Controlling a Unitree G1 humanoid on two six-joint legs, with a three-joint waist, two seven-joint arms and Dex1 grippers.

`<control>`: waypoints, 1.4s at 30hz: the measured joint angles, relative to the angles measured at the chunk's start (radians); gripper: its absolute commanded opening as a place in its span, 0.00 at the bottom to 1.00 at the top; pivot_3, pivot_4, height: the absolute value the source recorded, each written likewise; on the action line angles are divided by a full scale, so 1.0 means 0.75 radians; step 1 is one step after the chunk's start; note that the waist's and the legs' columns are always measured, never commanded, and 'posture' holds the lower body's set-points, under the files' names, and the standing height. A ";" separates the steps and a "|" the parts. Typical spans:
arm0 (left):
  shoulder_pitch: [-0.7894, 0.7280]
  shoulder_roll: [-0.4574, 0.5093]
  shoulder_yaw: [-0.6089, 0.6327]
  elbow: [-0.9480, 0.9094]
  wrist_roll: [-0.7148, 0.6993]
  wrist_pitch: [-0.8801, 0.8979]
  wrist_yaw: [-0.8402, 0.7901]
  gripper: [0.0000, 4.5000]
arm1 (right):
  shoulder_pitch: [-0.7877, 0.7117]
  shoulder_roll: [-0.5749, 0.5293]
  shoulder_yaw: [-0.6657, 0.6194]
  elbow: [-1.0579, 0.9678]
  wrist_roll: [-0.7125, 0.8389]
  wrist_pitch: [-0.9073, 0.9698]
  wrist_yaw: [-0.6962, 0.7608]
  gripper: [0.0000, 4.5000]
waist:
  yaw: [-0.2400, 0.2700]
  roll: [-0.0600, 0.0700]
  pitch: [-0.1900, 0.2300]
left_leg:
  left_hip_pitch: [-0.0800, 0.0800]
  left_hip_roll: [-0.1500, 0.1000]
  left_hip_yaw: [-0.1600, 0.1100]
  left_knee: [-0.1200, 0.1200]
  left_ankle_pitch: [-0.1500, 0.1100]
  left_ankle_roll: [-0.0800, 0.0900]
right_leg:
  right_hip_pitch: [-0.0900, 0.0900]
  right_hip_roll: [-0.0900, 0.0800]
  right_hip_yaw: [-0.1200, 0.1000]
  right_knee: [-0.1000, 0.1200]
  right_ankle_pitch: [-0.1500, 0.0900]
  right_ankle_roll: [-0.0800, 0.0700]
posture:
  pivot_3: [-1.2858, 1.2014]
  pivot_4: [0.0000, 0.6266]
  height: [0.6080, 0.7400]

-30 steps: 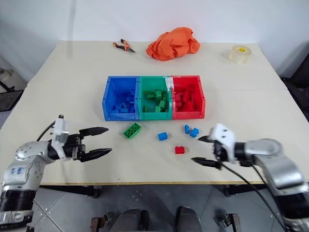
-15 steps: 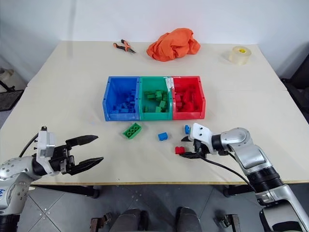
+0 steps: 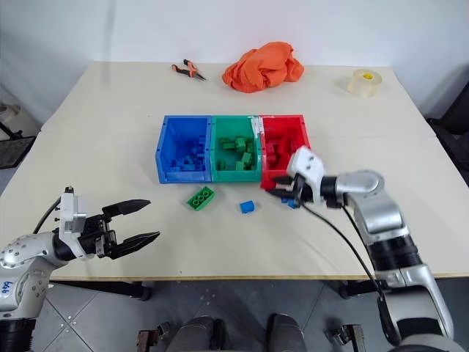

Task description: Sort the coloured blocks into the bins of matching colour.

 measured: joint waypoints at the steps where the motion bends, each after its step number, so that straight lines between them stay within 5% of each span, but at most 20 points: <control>1: -0.009 0.000 -0.006 0.012 0.001 -0.002 0.000 1.00 | -0.055 0.005 -0.016 0.069 -0.011 -0.014 -0.024 0.20 | 0.000 0.000 0.000 | 0.000 0.000 0.000 0.000 0.000 0.000 | 0.000 0.000 0.000 0.000 0.000 0.000 | 0.52 0.24 1.00; 4: -0.030 -0.002 -0.024 0.033 0.007 -0.013 -0.005 1.00 | -0.193 0.033 -0.021 0.297 -0.083 -0.089 -0.093 0.20 | 0.000 0.000 0.000 | 0.000 0.000 0.000 0.000 0.000 0.000 | -0.001 0.000 0.000 0.001 0.000 0.000 | 0.52 0.24 1.00; 10: -0.097 -0.008 -0.061 0.099 0.021 -0.045 -0.011 1.00 | -0.334 0.117 -0.004 0.682 -0.223 -0.264 -0.241 0.66 | -0.010 0.000 0.000 | -0.001 -0.001 0.000 0.000 0.000 0.000 | -0.002 0.001 0.000 0.003 0.000 0.000 | 0.52 0.24 1.00; 15: -0.137 -0.013 -0.082 0.139 0.023 -0.055 -0.016 1.00 | -0.275 0.086 -0.038 0.573 -0.205 -0.292 -0.205 0.99 | -0.014 0.001 0.000 | -0.001 0.000 -0.001 0.000 0.000 0.000 | -0.002 0.001 0.000 0.004 0.000 0.000 | 0.52 0.24 1.00; 23: -0.206 -0.016 -0.126 0.230 0.031 -0.077 -0.063 1.00 | 0.279 -0.200 -0.142 -0.138 0.055 -0.004 0.095 0.99 | 0.015 0.001 0.000 | -0.001 -0.001 -0.001 0.000 0.000 0.001 | 0.001 0.000 -0.001 0.001 0.000 0.000 | 0.52 0.24 1.00; 30: -0.270 -0.007 -0.138 0.334 0.052 -0.103 -0.128 1.00 | 0.764 -0.489 -0.347 -0.398 0.128 0.114 0.202 0.99 | 0.010 0.000 0.000 | 0.001 0.000 0.004 0.000 -0.001 0.002 | 0.001 0.001 0.000 -0.002 0.000 0.001 | 0.52 0.24 1.00; 35: -0.297 -0.005 -0.139 0.339 0.067 -0.111 -0.141 1.00 | 0.770 -0.478 -0.346 -0.423 0.131 0.140 0.157 0.99 | 0.003 0.001 0.000 | 0.002 0.001 0.006 0.000 -0.001 0.001 | 0.000 0.001 0.001 -0.001 0.000 0.001 | 0.52 0.24 1.00; 42: -0.231 -0.007 -0.135 0.262 0.070 -0.098 -0.109 1.00 | 0.514 -0.241 -0.165 -0.282 0.085 0.130 0.028 0.99 | 0.006 0.001 0.000 | 0.001 0.001 0.005 0.001 -0.001 0.001 | 0.000 0.001 0.001 -0.001 0.000 0.000 | 0.52 0.24 1.00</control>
